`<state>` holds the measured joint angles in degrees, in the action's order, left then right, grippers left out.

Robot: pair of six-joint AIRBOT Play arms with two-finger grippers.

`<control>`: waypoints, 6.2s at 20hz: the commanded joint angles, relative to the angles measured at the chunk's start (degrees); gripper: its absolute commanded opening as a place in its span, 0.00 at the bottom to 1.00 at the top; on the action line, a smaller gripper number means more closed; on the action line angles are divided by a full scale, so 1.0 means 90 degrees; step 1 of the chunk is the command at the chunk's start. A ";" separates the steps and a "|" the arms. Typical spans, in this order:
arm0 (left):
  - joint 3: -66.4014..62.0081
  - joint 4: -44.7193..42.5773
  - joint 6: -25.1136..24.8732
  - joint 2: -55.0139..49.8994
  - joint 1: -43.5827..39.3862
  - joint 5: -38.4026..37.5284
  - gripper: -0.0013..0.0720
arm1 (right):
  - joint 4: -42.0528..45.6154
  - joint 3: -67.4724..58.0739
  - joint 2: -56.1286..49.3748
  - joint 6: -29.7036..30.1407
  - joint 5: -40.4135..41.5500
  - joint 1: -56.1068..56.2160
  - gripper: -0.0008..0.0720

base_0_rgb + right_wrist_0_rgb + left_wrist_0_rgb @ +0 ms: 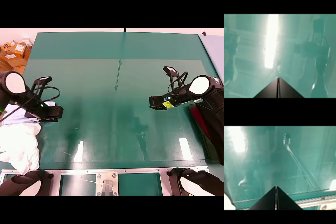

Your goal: Fold the shirts.

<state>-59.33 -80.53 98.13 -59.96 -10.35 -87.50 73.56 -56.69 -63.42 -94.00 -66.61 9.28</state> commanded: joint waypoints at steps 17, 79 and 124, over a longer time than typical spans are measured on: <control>0.0005 -0.0024 -0.0029 0.0002 0.0000 0.0855 0.05 | -0.0002 0.0002 -0.0005 0.0000 0.0313 0.0005 0.03; -0.0542 0.1579 -0.0563 -0.2579 -0.3208 0.0733 0.99 | -0.1428 -0.0345 -0.1518 0.1115 0.0566 -0.1841 0.46; -0.0551 -0.1948 -0.1892 -0.1545 -0.0138 0.0648 0.05 | -0.4568 -0.2069 -0.2941 0.2336 0.1690 0.0270 0.03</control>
<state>-60.18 -91.94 77.95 -73.97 -11.66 -75.70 32.56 -72.29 -95.68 -74.11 -49.34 16.05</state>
